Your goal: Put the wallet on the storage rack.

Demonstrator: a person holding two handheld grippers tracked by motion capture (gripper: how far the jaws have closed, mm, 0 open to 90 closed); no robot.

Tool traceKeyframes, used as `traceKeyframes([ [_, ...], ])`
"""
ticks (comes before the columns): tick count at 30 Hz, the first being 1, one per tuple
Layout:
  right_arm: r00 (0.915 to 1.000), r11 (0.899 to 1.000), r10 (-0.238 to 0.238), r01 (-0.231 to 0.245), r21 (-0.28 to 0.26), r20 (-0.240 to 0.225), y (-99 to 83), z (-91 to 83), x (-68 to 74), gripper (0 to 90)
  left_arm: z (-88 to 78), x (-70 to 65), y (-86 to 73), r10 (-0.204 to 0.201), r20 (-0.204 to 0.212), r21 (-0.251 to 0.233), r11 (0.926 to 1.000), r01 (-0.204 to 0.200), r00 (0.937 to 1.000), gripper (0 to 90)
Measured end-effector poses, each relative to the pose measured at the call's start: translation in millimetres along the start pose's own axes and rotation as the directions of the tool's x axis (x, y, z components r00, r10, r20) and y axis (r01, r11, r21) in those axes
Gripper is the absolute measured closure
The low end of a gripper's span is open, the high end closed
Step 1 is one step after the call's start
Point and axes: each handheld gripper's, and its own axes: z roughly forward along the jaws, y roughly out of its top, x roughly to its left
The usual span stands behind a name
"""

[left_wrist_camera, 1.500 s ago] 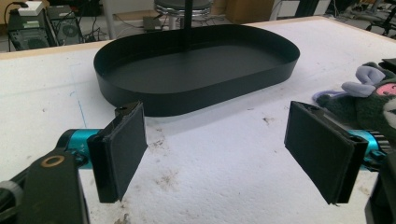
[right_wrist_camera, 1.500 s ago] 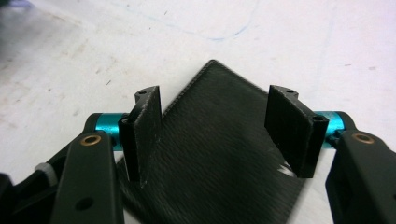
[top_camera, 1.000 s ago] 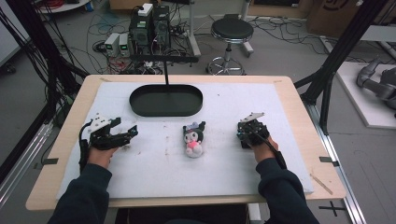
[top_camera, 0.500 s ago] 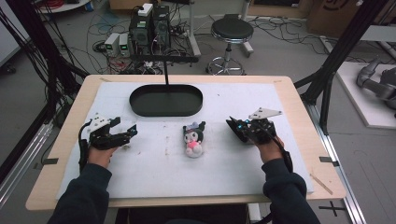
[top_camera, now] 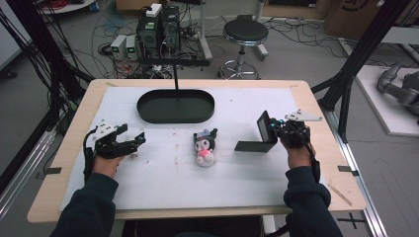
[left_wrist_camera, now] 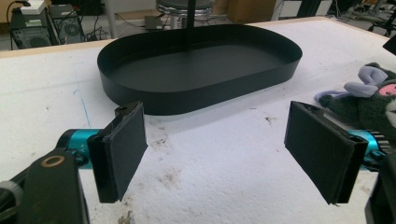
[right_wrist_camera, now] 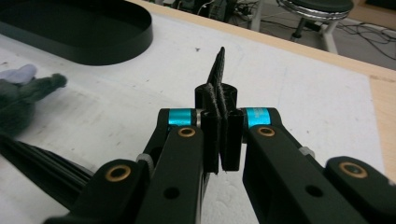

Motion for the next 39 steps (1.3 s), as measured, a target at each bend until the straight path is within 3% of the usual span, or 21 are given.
traceKeyframes([
  [7,0.9974,1.000,0.009,-0.010,0.015,0.072,-0.7,18.1,-1.7,86.9,0.0,-0.4,0.0,0.000,-0.001,0.004,1.0000,0.000,1.0000,20.8],
  [8,0.9959,1.000,0.016,-0.016,-0.009,0.089,-2.2,17.5,-2.1,75.5,0.0,-0.1,-0.1,-0.001,0.000,0.002,1.0000,0.001,1.0000,20.8],
  [10,0.9963,0.999,0.026,-0.024,-0.029,0.081,-2.7,16.0,-2.9,72.4,-0.2,0.2,-0.1,-0.001,-0.003,0.003,1.0000,0.001,1.0000,20.8],
  [12,0.9963,0.994,0.059,-0.053,-0.094,0.063,-2.7,8.7,-9.6,55.4,-0.1,0.1,-0.3,-0.001,-0.001,0.005,1.0000,0.001,1.0000,20.8],
  [13,0.9963,0.994,0.059,-0.053,-0.094,0.063,-2.7,8.7,-9.6,55.4,-0.1,0.1,-0.3,-0.001,-0.001,0.005,1.0000,0.001,1.0000,20.8],
  [14,0.9963,0.992,0.068,-0.062,-0.106,0.052,-3.0,7.3,-10.9,52.2,-0.3,0.0,-0.2,0.001,0.000,0.004,1.0000,-0.001,1.0000,20.8],
  [15,0.9977,0.987,0.067,-0.068,-0.145,-0.014,-6.7,4.9,-14.9,42.1,-0.7,-0.1,0.1,0.000,0.004,-0.002,1.0000,0.000,1.0000,20.8],
  [16,0.9977,0.987,0.067,-0.068,-0.145,-0.014,-6.7,4.9,-14.9,42.1,-0.7,-0.1,0.1,0.000,0.004,-0.002,1.0000,0.000,1.0000,20.8],
  [19,0.9910,0.993,0.009,-0.024,-0.112,-0.134,-14.5,10.3,-13.6,26.4,-1.1,0.1,0.3,0.000,0.008,-0.008,1.0000,0.000,1.0000,20.8],
  [23,0.9837,0.996,-0.029,0.013,-0.090,-0.177,-16.6,14.6,-7.8,25.9,-1.0,0.1,0.4,-0.001,0.007,-0.010,1.0000,0.001,1.0000,20.8],
  [29,0.9811,0.996,-0.003,-0.014,-0.084,-0.193,-17.0,14.2,-8.9,27.8,-1.2,0.8,0.3,-0.002,0.008,-0.011,0.9999,0.002,1.0000,20.8],
  [34,0.9690,0.996,-0.016,-0.006,-0.086,-0.247,-16.9,15.7,-5.3,25.9,-1.9,1.8,0.2,-0.005,0.006,-0.011,0.9999,0.005,1.0000,20.8],
  [39,0.9728,0.998,-0.052,0.044,-0.043,-0.226,-18.6,20.8,-0.5,25.8,-1.6,1.7,0.0,-0.006,0.007,-0.009,0.9999,0.006,1.0000,20.8],
])
